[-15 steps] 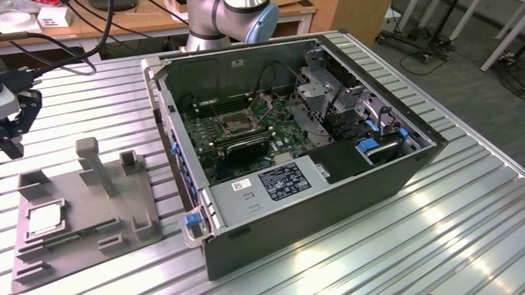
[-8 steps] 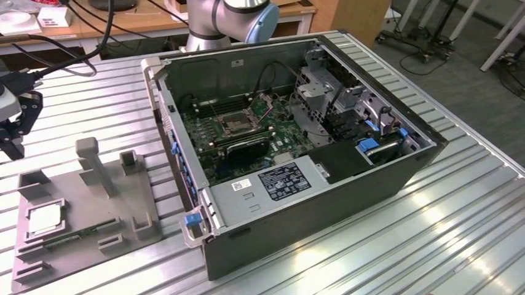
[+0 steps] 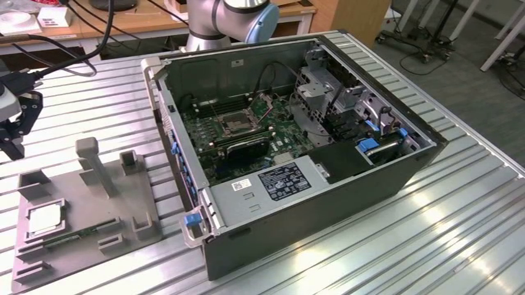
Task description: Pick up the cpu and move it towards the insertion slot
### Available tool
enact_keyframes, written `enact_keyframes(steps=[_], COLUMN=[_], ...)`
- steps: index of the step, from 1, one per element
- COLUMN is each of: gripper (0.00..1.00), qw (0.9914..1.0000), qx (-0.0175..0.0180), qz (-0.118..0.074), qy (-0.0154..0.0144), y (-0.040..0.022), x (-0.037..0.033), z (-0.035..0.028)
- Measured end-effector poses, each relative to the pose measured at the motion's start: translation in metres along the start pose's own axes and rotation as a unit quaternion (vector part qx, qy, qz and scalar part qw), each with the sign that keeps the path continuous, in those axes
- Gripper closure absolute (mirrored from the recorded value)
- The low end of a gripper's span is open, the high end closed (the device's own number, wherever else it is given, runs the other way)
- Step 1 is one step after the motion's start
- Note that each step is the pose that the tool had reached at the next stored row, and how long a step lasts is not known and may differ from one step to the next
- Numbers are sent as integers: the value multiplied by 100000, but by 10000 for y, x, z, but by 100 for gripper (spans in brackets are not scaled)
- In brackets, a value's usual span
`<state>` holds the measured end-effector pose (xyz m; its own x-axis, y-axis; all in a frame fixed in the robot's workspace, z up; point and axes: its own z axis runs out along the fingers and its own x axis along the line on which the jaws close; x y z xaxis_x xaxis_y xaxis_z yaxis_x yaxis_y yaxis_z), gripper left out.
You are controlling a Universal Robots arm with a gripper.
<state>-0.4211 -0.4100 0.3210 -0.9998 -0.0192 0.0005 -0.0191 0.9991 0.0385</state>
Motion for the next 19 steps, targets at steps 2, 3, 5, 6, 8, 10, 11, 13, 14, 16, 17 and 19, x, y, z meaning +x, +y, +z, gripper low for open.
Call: enact_keyframes(steps=[2,3,5,6,8,10,11,13,14,16,17,19], gripper=[90,90,90,90,90,90,90,90,90,90,90,90], qw=[100000,100000,100000,100000,100000,100000,100000,100000,100000,100000,100000,100000], qx=[2,1,0,-1,-1,0,0,1,1,1,0,1], qz=[2,3,-1,2,1,0,0,0,2,0,1,1], qy=[0,0,-1,-2,0,-2,-1,-1,-2,-2,-2,-1], y=[0,0,0,0,0,0,0,0,0,0,0,0], x=[0,0,0,0,0,0,0,0,0,0,0,0], z=[0,0,1,1,1,1,1,1,1,2,2,2])
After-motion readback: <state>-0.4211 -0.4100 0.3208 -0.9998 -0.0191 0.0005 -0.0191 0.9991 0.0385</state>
